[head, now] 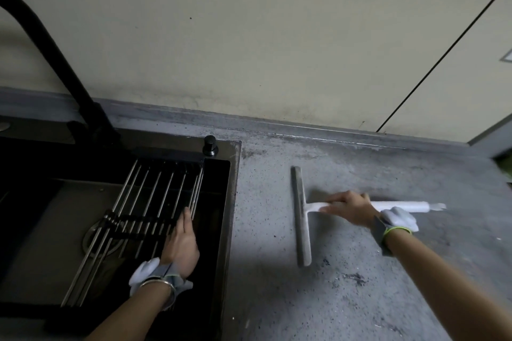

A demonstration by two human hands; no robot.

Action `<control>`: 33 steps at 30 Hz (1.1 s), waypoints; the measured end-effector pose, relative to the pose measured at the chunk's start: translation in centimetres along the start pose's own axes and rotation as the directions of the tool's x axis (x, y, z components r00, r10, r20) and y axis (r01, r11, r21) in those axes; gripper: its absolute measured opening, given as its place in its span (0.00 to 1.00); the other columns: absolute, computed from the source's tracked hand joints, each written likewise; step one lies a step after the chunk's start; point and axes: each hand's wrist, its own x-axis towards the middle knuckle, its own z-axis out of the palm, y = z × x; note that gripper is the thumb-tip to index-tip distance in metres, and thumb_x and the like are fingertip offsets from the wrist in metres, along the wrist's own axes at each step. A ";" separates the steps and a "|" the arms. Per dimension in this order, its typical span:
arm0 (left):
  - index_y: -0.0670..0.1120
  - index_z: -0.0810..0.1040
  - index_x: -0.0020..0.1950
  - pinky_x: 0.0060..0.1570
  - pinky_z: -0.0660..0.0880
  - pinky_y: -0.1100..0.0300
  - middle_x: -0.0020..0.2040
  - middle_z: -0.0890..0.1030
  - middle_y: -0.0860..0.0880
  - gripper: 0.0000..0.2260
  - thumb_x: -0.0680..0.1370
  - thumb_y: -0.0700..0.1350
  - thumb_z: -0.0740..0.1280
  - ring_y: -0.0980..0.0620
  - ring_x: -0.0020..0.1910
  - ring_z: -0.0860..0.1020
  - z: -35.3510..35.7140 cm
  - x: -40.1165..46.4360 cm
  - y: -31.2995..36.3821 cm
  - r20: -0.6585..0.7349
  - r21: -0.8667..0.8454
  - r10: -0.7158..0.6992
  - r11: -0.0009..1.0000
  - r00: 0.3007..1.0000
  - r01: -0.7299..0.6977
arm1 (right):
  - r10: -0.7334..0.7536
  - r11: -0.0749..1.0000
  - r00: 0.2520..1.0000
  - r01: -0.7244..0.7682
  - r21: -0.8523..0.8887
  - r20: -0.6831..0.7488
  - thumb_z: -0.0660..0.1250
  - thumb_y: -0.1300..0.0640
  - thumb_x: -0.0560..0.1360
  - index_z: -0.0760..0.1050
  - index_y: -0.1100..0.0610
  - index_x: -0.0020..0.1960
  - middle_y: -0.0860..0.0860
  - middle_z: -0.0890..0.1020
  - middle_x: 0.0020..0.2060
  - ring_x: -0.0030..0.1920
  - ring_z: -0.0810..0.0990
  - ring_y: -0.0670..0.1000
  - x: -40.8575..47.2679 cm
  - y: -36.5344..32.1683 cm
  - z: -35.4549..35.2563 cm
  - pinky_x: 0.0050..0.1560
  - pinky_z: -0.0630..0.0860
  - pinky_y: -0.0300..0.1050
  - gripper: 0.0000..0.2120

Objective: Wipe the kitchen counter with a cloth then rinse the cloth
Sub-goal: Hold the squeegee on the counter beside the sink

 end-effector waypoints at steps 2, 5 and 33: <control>0.42 0.41 0.78 0.62 0.68 0.57 0.77 0.53 0.44 0.30 0.81 0.41 0.56 0.46 0.69 0.67 0.6 -0.6 -0.4 -0.026 -0.066 -0.028 0.997 0.999 0.027 | -0.070 0.996 0.998 0.070 -0.055 0.002 0.62 0.41 0.75 0.77 0.41 0.57 0.38 0.77 0.48 0.51 0.72 0.45 -0.6 -1.5 1.0 0.53 0.56 0.45 0.13; 0.43 0.48 0.78 0.63 0.68 0.55 0.76 0.57 0.44 0.27 0.81 0.42 0.56 0.46 0.68 0.68 0.9 -1.9 -0.7 -0.069 -0.130 -0.059 0.990 0.996 0.050 | -0.121 0.991 0.993 0.119 -0.061 -0.015 0.63 0.41 0.74 0.77 0.42 0.57 0.40 0.79 0.51 0.51 0.73 0.46 -1.7 -3.7 2.6 0.53 0.58 0.45 0.13; 0.48 0.63 0.75 0.66 0.64 0.58 0.71 0.69 0.49 0.21 0.81 0.45 0.58 0.51 0.70 0.67 0.4 -7.2 -5.5 -0.088 -0.161 0.058 0.984 0.994 -0.072 | 0.200 0.958 0.968 -0.162 0.236 -0.150 0.61 0.34 0.72 0.78 0.39 0.56 0.41 0.81 0.55 0.60 0.75 0.51 -6.2 -1.4 5.1 0.65 0.51 0.59 0.18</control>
